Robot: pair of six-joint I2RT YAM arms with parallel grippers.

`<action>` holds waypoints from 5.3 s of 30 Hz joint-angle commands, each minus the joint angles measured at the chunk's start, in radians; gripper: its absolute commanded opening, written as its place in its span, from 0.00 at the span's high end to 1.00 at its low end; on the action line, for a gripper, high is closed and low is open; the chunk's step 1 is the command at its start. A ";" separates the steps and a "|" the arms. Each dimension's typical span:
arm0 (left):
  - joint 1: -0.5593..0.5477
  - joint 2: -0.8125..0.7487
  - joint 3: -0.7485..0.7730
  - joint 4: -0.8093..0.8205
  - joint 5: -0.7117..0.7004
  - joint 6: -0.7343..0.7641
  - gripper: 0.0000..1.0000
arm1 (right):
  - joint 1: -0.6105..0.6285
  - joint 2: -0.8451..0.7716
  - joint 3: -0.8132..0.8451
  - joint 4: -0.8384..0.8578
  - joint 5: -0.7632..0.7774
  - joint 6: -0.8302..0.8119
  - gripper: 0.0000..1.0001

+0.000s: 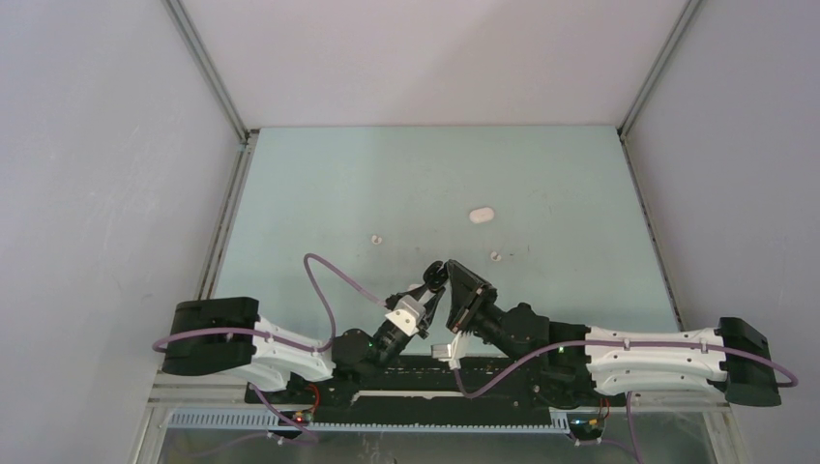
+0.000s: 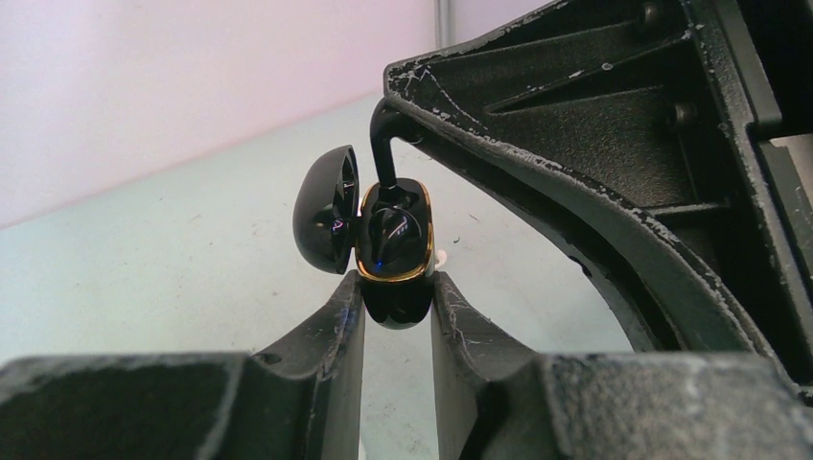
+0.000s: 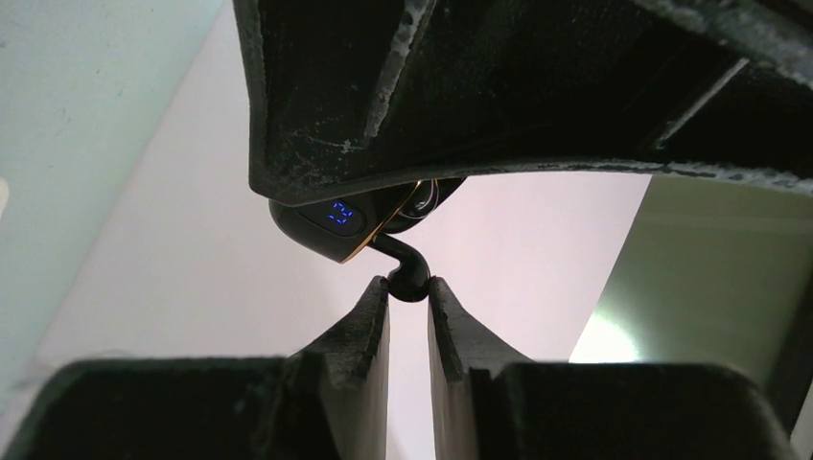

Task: Insert the wireless bluetooth earbuds into the charging case
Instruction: Insert the right earbud into the right side groove of the charging case.

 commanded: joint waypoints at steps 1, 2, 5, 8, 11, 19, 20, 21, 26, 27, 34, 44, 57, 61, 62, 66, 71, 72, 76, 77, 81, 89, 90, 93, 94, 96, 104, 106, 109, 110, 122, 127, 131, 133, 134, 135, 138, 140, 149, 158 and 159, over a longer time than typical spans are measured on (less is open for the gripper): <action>-0.007 -0.028 0.021 0.032 -0.023 -0.021 1.00 | 0.007 -0.024 -0.003 0.027 0.028 -0.019 1.00; -0.007 -0.030 0.023 0.030 -0.022 -0.023 1.00 | 0.008 -0.026 -0.006 0.029 0.028 -0.023 1.00; -0.006 -0.031 0.024 0.025 -0.019 -0.027 1.00 | 0.010 -0.033 -0.014 0.027 0.031 -0.033 1.00; -0.005 -0.030 0.026 0.024 -0.011 -0.034 1.00 | 0.009 -0.031 -0.020 0.032 0.031 -0.042 1.00; -0.005 -0.027 0.026 0.024 -0.002 -0.039 1.00 | 0.010 -0.027 -0.024 0.035 0.024 -0.047 1.00; -0.005 -0.033 0.020 0.023 0.009 -0.044 1.00 | 0.004 -0.016 -0.025 0.027 0.016 -0.045 1.00; -0.006 -0.030 0.020 0.023 0.009 -0.046 1.00 | 0.001 -0.015 -0.025 0.029 0.014 -0.045 1.00; -0.007 -0.029 0.019 0.022 0.009 -0.049 1.00 | -0.003 -0.014 -0.026 0.029 0.011 -0.045 1.00; -0.006 -0.018 0.017 0.031 0.013 -0.055 1.00 | -0.022 -0.009 -0.034 0.030 -0.001 -0.047 1.00; -0.006 -0.018 0.016 0.034 0.013 -0.055 1.00 | -0.022 -0.008 -0.034 0.030 -0.003 -0.047 1.00; -0.007 -0.021 0.016 0.034 0.015 -0.052 1.00 | -0.025 0.002 -0.038 0.041 -0.025 -0.050 1.00; -0.006 -0.025 0.017 0.028 -0.003 -0.058 1.00 | 0.008 -0.009 -0.049 0.075 -0.023 -0.071 1.00; -0.005 -0.019 0.018 0.033 -0.015 -0.068 1.00 | 0.020 -0.025 -0.047 0.076 0.021 -0.074 1.00; -0.007 -0.020 0.019 0.033 -0.014 -0.066 1.00 | 0.020 -0.041 -0.047 0.039 0.032 -0.064 1.00; -0.006 -0.020 0.020 0.034 -0.013 -0.067 1.00 | 0.020 -0.041 -0.048 0.031 0.034 -0.061 1.00; -0.006 -0.015 0.023 0.039 -0.011 -0.067 1.00 | 0.020 -0.038 -0.048 -0.002 0.035 -0.055 1.00; -0.006 -0.013 0.023 0.042 -0.008 -0.064 1.00 | 0.021 -0.030 -0.050 -0.004 0.026 -0.047 1.00; -0.006 -0.014 0.023 0.040 -0.006 -0.062 1.00 | 0.021 -0.028 -0.050 0.000 0.026 -0.047 1.00; -0.006 -0.015 0.021 0.039 0.000 -0.059 1.00 | 0.019 -0.023 -0.050 0.013 0.014 -0.050 1.00; -0.006 -0.012 0.022 0.039 0.004 -0.059 1.00 | 0.018 -0.021 -0.050 0.018 0.011 -0.052 1.00; -0.007 -0.008 0.020 0.050 0.030 -0.056 1.00 | 0.013 -0.011 -0.050 0.030 -0.005 -0.059 1.00; -0.006 -0.009 0.014 0.064 0.033 -0.045 1.00 | 0.005 -0.005 -0.050 0.026 -0.003 -0.067 1.00; -0.006 -0.011 0.012 0.064 0.030 -0.044 1.00 | 0.005 -0.007 -0.050 0.019 0.000 -0.068 1.00; -0.006 -0.009 0.012 0.068 0.026 -0.038 1.00 | 0.010 -0.013 -0.050 -0.021 0.003 -0.070 0.99; -0.006 -0.006 0.013 0.071 0.026 -0.036 1.00 | 0.012 -0.014 -0.052 -0.024 0.001 -0.070 0.97; -0.005 0.002 0.012 0.076 0.028 -0.034 1.00 | 0.017 -0.012 -0.053 -0.030 -0.008 -0.075 0.92; -0.007 0.029 -0.008 0.121 0.047 -0.016 1.00 | 0.024 -0.044 -0.044 -0.171 -0.043 -0.089 0.66; -0.007 0.041 -0.018 0.153 0.055 0.000 1.00 | 0.024 -0.040 -0.036 -0.183 -0.036 -0.079 0.58; -0.006 0.067 -0.031 0.195 0.072 0.018 1.00 | 0.025 -0.019 -0.016 -0.192 -0.015 -0.051 0.55; -0.006 0.080 -0.032 0.210 0.075 0.022 1.00 | 0.026 -0.018 -0.010 -0.190 -0.012 -0.046 0.54; -0.005 0.138 -0.014 0.232 0.080 0.007 1.00 | 0.115 -0.188 0.026 -0.326 -0.027 -0.052 0.26; -0.005 0.123 -0.023 0.232 0.082 -0.004 1.00 | 0.148 -0.299 0.143 -0.636 0.109 0.110 0.13; 0.001 0.103 -0.044 0.232 0.122 -0.005 1.00 | 0.141 -0.347 0.316 -1.105 0.120 0.511 0.02; 0.009 0.096 -0.059 0.232 0.172 0.005 1.00 | 0.094 -0.324 0.417 -1.297 0.036 0.748 0.05; 0.014 0.091 -0.064 0.233 0.202 0.007 1.00 | 0.045 -0.313 0.454 -1.352 -0.028 0.845 0.09; 0.020 0.088 -0.072 0.233 0.239 0.007 1.00 | -0.017 -0.308 0.471 -1.360 -0.090 0.907 0.13; 0.037 0.077 -0.085 0.231 0.337 0.009 1.00 | -0.231 -0.286 0.523 -1.402 -0.356 0.987 0.24; 0.041 0.070 -0.090 0.224 0.367 0.008 1.00 | -0.436 -0.239 0.582 -1.425 -0.576 1.020 0.28; 0.047 -0.037 -0.091 0.069 0.515 -0.079 1.00 | -1.042 0.005 0.806 -1.594 -1.572 1.126 0.57; 0.047 -0.154 -0.052 -0.133 0.569 -0.128 1.00 | -1.057 -0.042 0.688 -1.388 -1.740 1.301 0.68; 0.047 -0.159 -0.048 -0.144 0.568 -0.128 1.00 | -1.057 -0.042 0.686 -1.381 -1.737 1.308 0.67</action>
